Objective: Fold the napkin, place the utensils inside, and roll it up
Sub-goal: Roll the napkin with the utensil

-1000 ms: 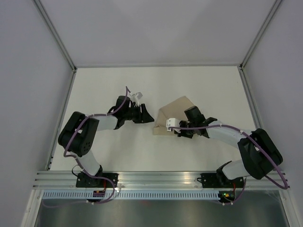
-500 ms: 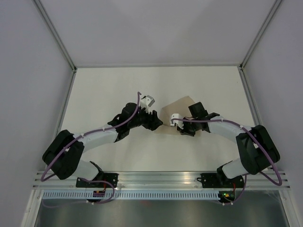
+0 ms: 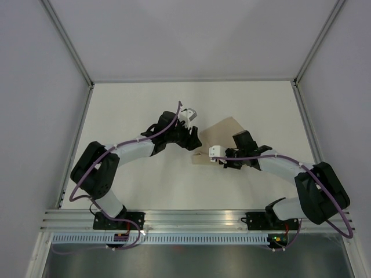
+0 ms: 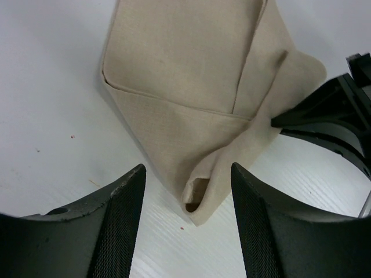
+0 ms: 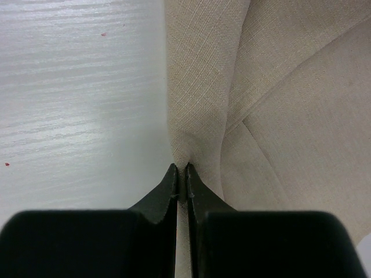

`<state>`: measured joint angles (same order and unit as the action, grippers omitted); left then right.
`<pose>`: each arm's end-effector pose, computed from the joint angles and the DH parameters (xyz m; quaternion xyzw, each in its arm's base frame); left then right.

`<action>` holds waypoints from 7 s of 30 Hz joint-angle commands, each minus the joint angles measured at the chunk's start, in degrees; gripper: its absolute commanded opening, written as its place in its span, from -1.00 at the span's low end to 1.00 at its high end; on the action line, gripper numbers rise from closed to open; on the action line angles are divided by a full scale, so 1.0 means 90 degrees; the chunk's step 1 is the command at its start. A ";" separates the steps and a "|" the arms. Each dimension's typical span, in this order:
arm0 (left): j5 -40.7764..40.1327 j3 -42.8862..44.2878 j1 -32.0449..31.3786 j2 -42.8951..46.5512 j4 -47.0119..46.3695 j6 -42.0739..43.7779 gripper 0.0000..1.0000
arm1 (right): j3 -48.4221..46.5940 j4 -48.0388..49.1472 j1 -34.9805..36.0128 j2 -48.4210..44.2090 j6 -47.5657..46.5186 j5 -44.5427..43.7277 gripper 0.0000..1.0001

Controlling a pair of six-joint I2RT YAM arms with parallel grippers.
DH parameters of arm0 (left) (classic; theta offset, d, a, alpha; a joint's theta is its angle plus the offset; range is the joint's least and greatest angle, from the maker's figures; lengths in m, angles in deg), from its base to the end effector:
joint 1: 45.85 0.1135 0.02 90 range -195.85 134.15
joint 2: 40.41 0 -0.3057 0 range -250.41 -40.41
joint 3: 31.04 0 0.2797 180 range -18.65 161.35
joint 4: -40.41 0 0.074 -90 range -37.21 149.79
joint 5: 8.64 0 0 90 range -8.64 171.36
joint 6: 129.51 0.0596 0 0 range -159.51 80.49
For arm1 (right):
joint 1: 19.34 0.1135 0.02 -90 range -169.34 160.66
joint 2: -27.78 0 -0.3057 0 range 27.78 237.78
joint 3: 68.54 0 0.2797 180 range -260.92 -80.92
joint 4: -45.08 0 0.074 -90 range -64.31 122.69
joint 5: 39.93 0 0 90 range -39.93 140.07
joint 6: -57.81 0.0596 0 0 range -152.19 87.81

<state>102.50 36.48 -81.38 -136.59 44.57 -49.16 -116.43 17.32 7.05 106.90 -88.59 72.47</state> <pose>0.3189 -0.2542 0.2130 0.2788 0.8216 -0.3294 0.3725 0.2300 0.1395 0.1580 -0.6640 0.6748 0.1129 0.3017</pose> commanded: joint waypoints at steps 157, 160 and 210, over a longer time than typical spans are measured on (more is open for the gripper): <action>-0.1080 0.0319 -0.3132 -0.1677 0.0240 0.5282 -0.95 | -0.1366 -0.2510 -0.1047 -0.0265 0.0925 0.0920 0.39; -0.1100 0.0310 -0.3132 -0.1657 0.0299 0.5242 -0.95 | -0.1532 -0.2646 -0.1301 -0.0187 0.0905 0.0978 0.41; 0.1426 0.2936 -0.2655 -0.2799 0.3746 0.3309 -0.95 | -0.4180 -0.2667 -0.2513 0.3837 0.3064 -0.0682 -0.18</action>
<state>102.72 61.80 -105.77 -158.27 69.26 -13.64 -153.70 -14.44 -15.68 137.56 -62.34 69.47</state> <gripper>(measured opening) 0.204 0.405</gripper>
